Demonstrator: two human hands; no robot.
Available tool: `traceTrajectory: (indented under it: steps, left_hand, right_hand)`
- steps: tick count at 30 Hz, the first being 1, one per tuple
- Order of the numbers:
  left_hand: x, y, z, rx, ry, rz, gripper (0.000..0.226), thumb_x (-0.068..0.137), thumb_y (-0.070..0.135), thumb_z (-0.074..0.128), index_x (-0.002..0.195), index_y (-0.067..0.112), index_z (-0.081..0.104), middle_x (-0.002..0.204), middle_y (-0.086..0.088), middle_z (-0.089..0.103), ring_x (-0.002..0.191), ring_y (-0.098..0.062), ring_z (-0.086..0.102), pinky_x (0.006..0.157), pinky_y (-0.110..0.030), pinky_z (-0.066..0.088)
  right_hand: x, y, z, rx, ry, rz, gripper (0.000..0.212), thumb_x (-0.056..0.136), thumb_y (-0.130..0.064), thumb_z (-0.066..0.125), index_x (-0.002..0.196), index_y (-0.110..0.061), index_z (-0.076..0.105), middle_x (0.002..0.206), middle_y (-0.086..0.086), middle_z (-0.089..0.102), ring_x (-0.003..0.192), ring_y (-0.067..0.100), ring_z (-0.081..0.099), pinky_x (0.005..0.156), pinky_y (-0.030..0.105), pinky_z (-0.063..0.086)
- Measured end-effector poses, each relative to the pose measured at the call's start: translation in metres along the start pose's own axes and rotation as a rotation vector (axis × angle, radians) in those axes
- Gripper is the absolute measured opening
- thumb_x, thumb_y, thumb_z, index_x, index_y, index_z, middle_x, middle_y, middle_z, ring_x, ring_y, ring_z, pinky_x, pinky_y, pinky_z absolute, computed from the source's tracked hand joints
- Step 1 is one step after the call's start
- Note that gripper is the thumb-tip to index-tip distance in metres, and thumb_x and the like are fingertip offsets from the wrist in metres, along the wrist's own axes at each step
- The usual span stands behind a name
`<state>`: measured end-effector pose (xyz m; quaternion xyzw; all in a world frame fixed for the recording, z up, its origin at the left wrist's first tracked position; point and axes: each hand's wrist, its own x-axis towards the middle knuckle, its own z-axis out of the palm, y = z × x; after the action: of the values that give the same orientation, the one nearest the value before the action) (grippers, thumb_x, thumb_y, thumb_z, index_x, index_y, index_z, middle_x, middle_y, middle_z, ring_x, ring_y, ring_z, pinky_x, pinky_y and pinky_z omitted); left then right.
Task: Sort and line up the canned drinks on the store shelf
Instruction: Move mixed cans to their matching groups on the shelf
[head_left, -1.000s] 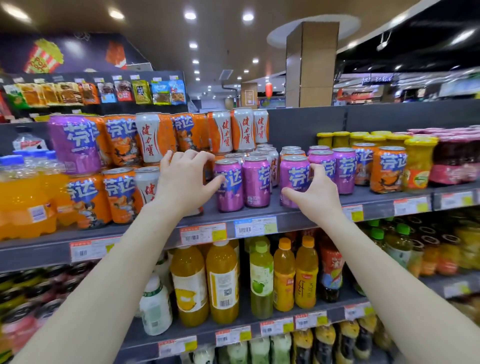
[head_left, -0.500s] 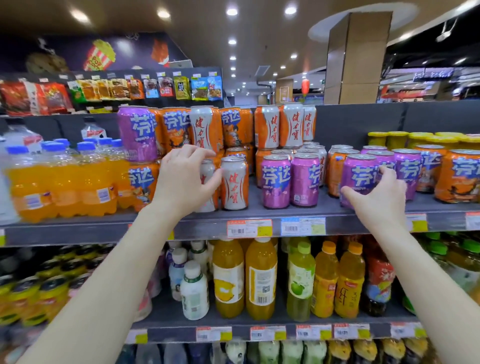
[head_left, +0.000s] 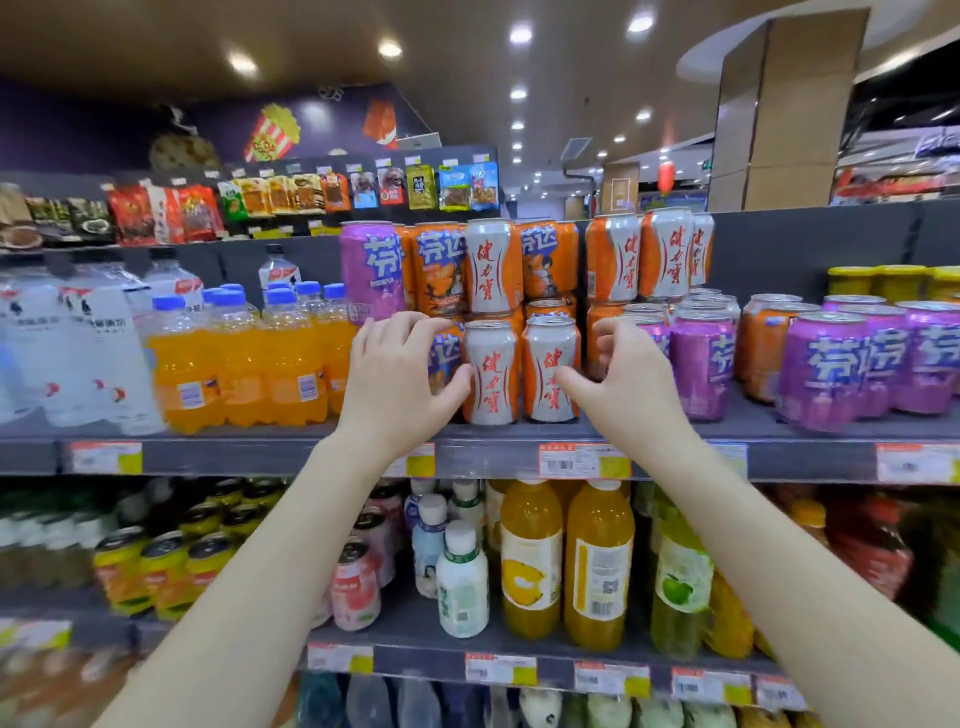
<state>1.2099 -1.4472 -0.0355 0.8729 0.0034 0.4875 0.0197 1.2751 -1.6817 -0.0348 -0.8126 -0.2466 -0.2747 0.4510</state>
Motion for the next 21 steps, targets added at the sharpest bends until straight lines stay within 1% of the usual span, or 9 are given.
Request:
traceTrajectory:
  steps: [2,4,5,7,10,13,16,18,21]
  left_hand:
    - [-0.004,-0.006,0.0,-0.012,0.042,0.006,0.049,0.088,0.048,0.06,0.129,0.019,0.063,0.123,-0.002,0.062,0.115,-0.022,0.056,0.106,-0.042,0.04]
    - [-0.006,-0.014,-0.002,-0.021,0.099,-0.005,0.042,0.089,0.041,0.063,0.125,0.02,0.065,0.119,-0.001,0.061,0.111,-0.021,0.057,0.1,-0.037,0.041]
    - [-0.007,-0.017,-0.004,-0.031,0.133,-0.024,0.038,0.089,0.039,0.064,0.122,0.019,0.065,0.117,0.0,0.062,0.108,-0.02,0.057,0.096,-0.035,0.04]
    - [-0.006,-0.025,-0.008,-0.055,0.205,-0.088,0.033,0.09,0.036,0.062,0.118,0.018,0.065,0.113,0.0,0.062,0.104,-0.02,0.056,0.09,-0.031,0.039]
    - [0.004,-0.037,-0.018,-0.097,0.249,-0.24,0.039,0.089,0.04,0.058,0.119,0.015,0.061,0.116,-0.003,0.06,0.108,-0.022,0.055,0.089,-0.029,0.037]
    - [0.024,-0.045,-0.028,-0.107,0.184,-0.367,0.054,0.09,0.046,0.063,0.131,0.013,0.051,0.127,-0.007,0.057,0.117,-0.024,0.053,0.095,-0.031,0.037]
    - [0.043,-0.049,-0.031,-0.154,0.099,-0.431,0.074,0.088,0.055,0.068,0.142,0.013,0.04,0.133,-0.008,0.058,0.122,-0.024,0.056,0.094,-0.033,0.041]
    - [0.053,-0.051,-0.026,-0.201,0.036,-0.467,0.081,0.085,0.06,0.07,0.144,0.015,0.037,0.13,-0.006,0.062,0.118,-0.025,0.061,0.092,-0.037,0.046]
    - [0.058,-0.051,-0.018,-0.131,-0.008,-0.493,0.08,0.083,0.065,0.07,0.139,0.017,0.04,0.128,-0.003,0.065,0.115,-0.026,0.064,0.097,-0.042,0.045]
  right_hand:
    - [0.004,-0.004,0.015,-0.016,-0.038,0.075,0.081,0.083,-0.037,0.081,0.147,-0.008,0.04,0.135,0.011,0.056,0.126,0.027,0.053,0.1,0.037,0.047]
    - [0.006,-0.007,0.025,-0.023,-0.069,0.137,0.092,0.083,-0.039,0.082,0.153,-0.01,0.03,0.143,0.011,0.051,0.132,0.028,0.05,0.104,0.041,0.046]
    - [0.007,-0.006,0.031,-0.017,-0.077,0.146,0.093,0.082,-0.039,0.082,0.153,-0.011,0.028,0.143,0.01,0.052,0.131,0.028,0.052,0.104,0.042,0.048]
    - [0.006,-0.005,0.04,-0.031,-0.067,0.145,0.089,0.083,-0.036,0.082,0.151,-0.015,0.029,0.139,0.008,0.054,0.127,0.027,0.056,0.1,0.044,0.053]
    - [0.005,-0.003,0.042,-0.06,-0.019,0.157,0.083,0.086,-0.029,0.081,0.151,-0.017,0.032,0.14,0.006,0.056,0.127,0.025,0.057,0.097,0.041,0.052]
    - [0.005,-0.001,0.04,0.006,-0.012,0.164,0.084,0.085,-0.026,0.082,0.153,-0.02,0.033,0.141,0.005,0.056,0.13,0.024,0.054,0.102,0.04,0.049]
    - [0.003,-0.003,0.038,0.027,0.003,0.173,0.083,0.085,-0.023,0.082,0.153,-0.018,0.034,0.143,0.005,0.056,0.132,0.024,0.053,0.102,0.037,0.047]
    - [0.001,-0.004,0.038,0.03,0.011,0.165,0.084,0.085,-0.023,0.081,0.154,-0.019,0.033,0.145,0.005,0.054,0.134,0.024,0.052,0.104,0.04,0.046]
    - [0.001,-0.003,0.039,0.034,-0.001,0.154,0.083,0.086,-0.024,0.08,0.154,-0.019,0.033,0.146,0.005,0.054,0.134,0.023,0.052,0.104,0.041,0.047]
